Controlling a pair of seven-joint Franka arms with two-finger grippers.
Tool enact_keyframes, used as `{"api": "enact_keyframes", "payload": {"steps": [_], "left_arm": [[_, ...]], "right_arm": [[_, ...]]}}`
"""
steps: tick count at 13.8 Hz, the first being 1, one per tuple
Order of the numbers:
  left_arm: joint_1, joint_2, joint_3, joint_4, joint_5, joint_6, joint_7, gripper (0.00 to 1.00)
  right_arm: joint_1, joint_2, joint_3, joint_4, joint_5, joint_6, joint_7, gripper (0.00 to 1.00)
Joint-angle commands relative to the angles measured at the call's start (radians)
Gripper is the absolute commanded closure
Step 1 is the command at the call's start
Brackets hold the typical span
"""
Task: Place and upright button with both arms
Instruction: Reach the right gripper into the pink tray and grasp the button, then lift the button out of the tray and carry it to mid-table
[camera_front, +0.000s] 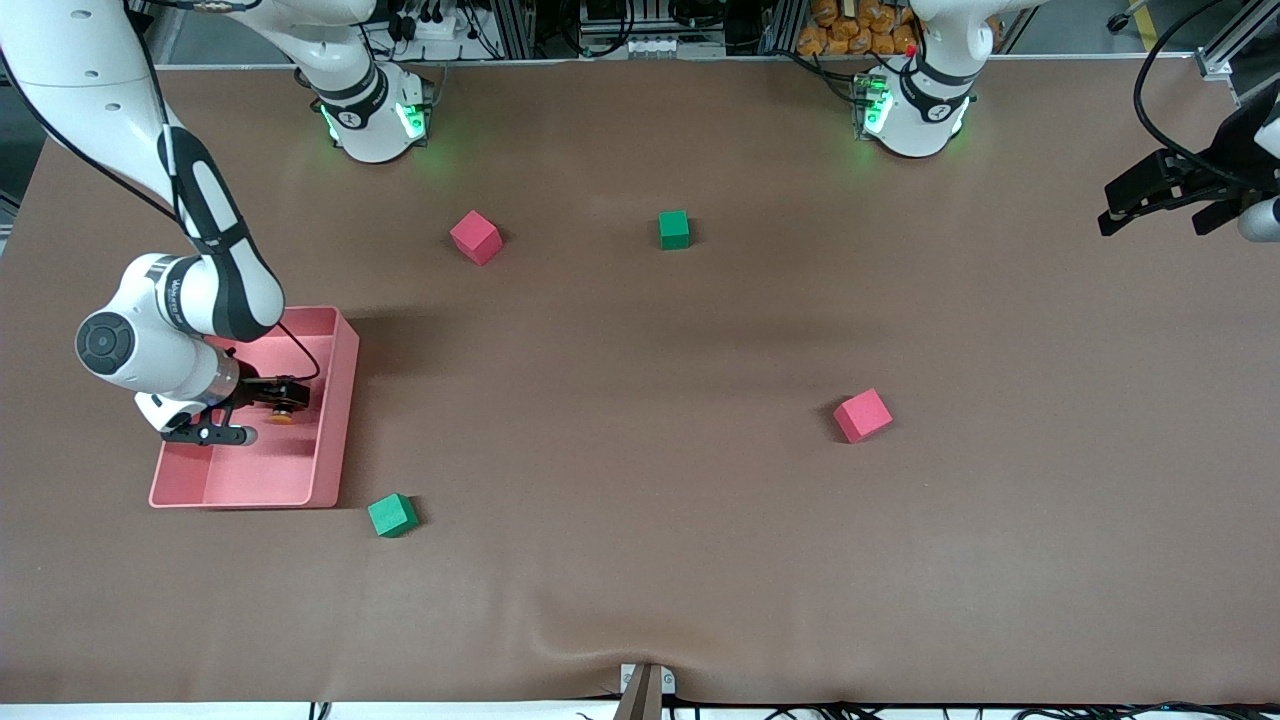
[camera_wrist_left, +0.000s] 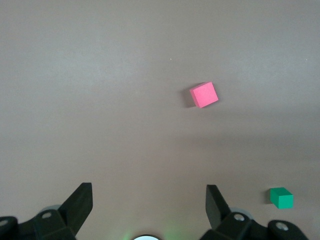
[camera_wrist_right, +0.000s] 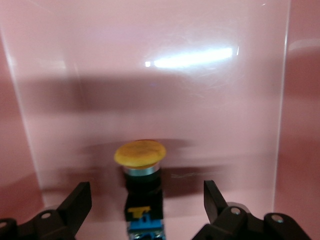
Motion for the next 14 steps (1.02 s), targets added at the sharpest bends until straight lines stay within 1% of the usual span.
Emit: {"api": "enact_keyframes", "payload": {"steps": [1, 2, 3, 4, 5, 6, 7, 8, 9, 10, 12, 14], "left_arm": [[0.005, 0.004, -0.004, -0.001, -0.014, 0.006, 0.015, 0.0], [0.005, 0.002, -0.004, -0.001, -0.013, 0.004, 0.015, 0.0], [0.007, 0.001, -0.004, -0.003, -0.013, 0.004, 0.017, 0.0], [0.007, 0.001, -0.005, -0.003, -0.014, 0.004, 0.017, 0.0], [0.005, 0.002, -0.005, -0.003, -0.014, 0.004, 0.017, 0.0], [0.005, 0.002, -0.004, -0.006, -0.014, 0.004, 0.015, 0.0], [0.005, 0.002, -0.005, -0.007, -0.014, 0.004, 0.017, 0.0], [0.005, 0.002, -0.005, -0.007, -0.014, 0.004, 0.017, 0.0], [0.005, 0.002, -0.005, -0.009, -0.014, 0.004, 0.015, 0.0], [0.005, 0.002, -0.005, -0.011, -0.014, 0.004, 0.017, 0.0], [0.005, 0.001, -0.005, -0.014, -0.013, 0.0, 0.015, 0.0], [0.01, -0.004, -0.005, -0.021, -0.014, -0.008, 0.017, 0.0]], "right_arm": [[-0.019, 0.027, 0.011, 0.006, 0.071, 0.04, -0.054, 0.0], [-0.013, 0.032, 0.011, 0.006, 0.097, 0.041, -0.055, 0.06], [-0.013, 0.033, 0.011, 0.006, 0.104, 0.04, -0.055, 0.14], [-0.013, 0.035, 0.011, 0.008, 0.104, 0.041, -0.055, 0.2], [-0.013, 0.036, 0.011, 0.008, 0.104, 0.041, -0.057, 0.3], [-0.013, 0.038, 0.011, 0.008, 0.104, 0.04, -0.08, 0.52], [-0.013, 0.038, 0.01, 0.015, 0.104, 0.032, -0.118, 0.79], [-0.017, 0.036, 0.01, 0.027, 0.105, 0.023, -0.153, 0.96], [-0.021, 0.035, 0.008, 0.041, 0.105, -0.003, -0.173, 1.0], [-0.021, 0.033, 0.008, 0.075, 0.105, -0.068, -0.17, 1.0], [-0.019, 0.027, -0.012, 0.164, 0.107, -0.232, -0.17, 1.0], [-0.015, 0.027, -0.017, 0.271, 0.107, -0.395, -0.16, 1.0]]}}
